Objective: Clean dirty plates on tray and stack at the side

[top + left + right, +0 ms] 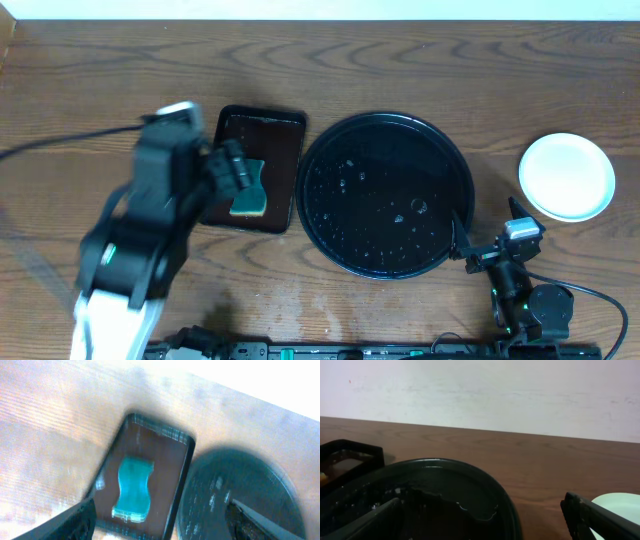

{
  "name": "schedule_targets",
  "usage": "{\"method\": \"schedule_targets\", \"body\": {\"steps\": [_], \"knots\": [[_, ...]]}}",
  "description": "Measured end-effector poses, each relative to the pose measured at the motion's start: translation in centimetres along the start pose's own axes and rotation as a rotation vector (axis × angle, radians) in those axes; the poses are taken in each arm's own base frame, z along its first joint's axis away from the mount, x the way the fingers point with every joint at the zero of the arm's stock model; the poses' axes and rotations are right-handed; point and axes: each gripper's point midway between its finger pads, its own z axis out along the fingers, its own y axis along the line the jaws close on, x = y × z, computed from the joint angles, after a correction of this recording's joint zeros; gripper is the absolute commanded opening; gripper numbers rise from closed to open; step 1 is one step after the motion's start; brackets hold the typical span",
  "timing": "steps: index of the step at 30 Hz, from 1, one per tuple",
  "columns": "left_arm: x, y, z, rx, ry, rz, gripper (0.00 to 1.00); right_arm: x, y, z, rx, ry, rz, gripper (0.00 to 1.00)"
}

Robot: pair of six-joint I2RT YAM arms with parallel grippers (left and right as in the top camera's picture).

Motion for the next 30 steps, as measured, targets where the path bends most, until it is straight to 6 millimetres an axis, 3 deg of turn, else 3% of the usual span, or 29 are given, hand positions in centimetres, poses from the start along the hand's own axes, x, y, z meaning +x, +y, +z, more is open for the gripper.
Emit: {"method": "schedule_targets", "body": {"steps": [6,10,15,22,30], "knots": [[-2.9,2.5,-5.4,0.072,-0.371,-0.07,0.83,0.0,0.0,0.0,0.0,0.0,0.0,0.99],[-2.5,3.4,-6.1,0.129,-0.54,-0.044,0.83,0.0,0.0,0.0,0.0,0.0,0.0,0.99],[1.1,4.6,-4.9,0.162,-0.616,-0.011,0.83,0.0,0.0,0.0,0.0,0.0,0.0,0.99],[6.0,6.2,-1.5,0.177,-0.633,0.002,0.83,0.0,0.0,0.0,0.0,0.0,0.0,0.99],[7.0,6.7,0.7,0.194,-0.692,0.008,0.83,0.0,0.0,0.0,0.0,0.0,0.0,0.99]]}}
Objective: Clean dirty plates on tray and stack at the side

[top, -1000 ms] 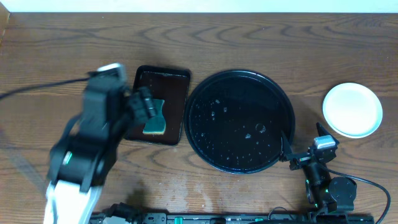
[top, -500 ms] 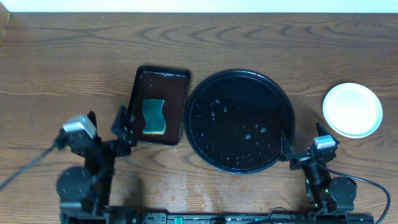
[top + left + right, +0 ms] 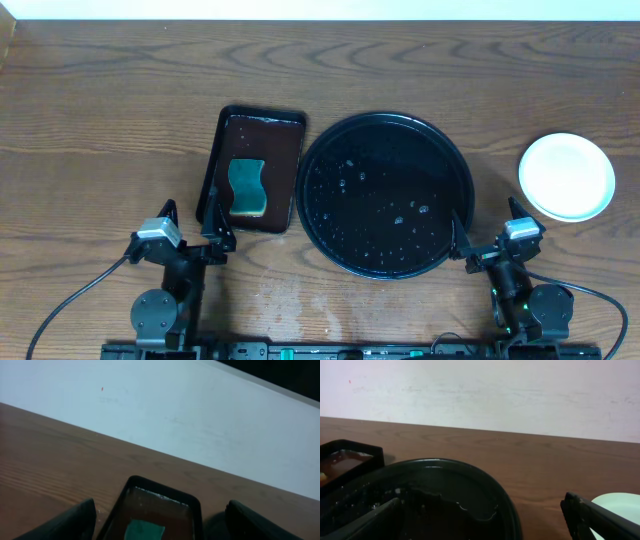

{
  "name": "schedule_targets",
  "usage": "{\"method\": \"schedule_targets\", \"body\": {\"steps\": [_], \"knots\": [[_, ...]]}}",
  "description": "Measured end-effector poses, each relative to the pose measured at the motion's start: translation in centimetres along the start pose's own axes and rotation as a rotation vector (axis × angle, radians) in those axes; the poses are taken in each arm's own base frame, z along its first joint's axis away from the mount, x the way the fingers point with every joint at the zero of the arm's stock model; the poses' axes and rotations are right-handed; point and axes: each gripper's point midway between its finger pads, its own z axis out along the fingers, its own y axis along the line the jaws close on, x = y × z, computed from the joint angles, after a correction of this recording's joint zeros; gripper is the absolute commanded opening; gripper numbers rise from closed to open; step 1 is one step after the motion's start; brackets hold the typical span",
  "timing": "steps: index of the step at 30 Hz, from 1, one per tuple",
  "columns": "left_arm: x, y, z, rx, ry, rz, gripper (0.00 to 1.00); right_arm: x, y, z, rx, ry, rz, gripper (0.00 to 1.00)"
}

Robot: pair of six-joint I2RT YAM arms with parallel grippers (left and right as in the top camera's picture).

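Observation:
One white plate (image 3: 566, 176) sits on the table at the right, apart from the round black tray (image 3: 385, 195), which holds only water drops. A teal sponge (image 3: 246, 187) lies in the small rectangular black tray (image 3: 222, 150). My left gripper (image 3: 190, 215) stands open at the near edge, just short of that small tray. In the left wrist view the left gripper (image 3: 160, 525) holds nothing and the sponge (image 3: 145, 531) shows beyond it. My right gripper (image 3: 482, 212) stands open at the round tray's near right rim, and the right gripper (image 3: 482, 520) is empty, with the plate (image 3: 620, 500) to its right.
The brown wooden table (image 3: 100, 100) runs to a white wall (image 3: 480, 395) at the back. Both arm bases sit at the near edge, with cables trailing to the left and right.
My left arm was stretched out over the small rectangular tray above the sponge; now it is drawn back to the near edge, still open. Sponge, trays, plate and right arm are unchanged.

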Motion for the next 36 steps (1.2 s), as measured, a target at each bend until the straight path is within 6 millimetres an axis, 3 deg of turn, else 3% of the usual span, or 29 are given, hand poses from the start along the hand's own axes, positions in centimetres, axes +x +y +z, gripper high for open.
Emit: {"method": "schedule_targets", "body": {"steps": [4,9,36], "knots": [[1.4,0.5,0.5,-0.001,-0.003,0.003,0.83,0.0,0.0,0.0,0.0,0.0,0.0,0.99],[4.5,1.7,1.0,-0.022,0.056,0.003,0.83,0.0,0.0,0.0,0.0,0.0,0.0,0.99],[5.6,2.1,0.9,-0.044,0.105,0.009,0.83,0.0,0.0,0.0,0.0,0.0,0.0,0.99]]}}
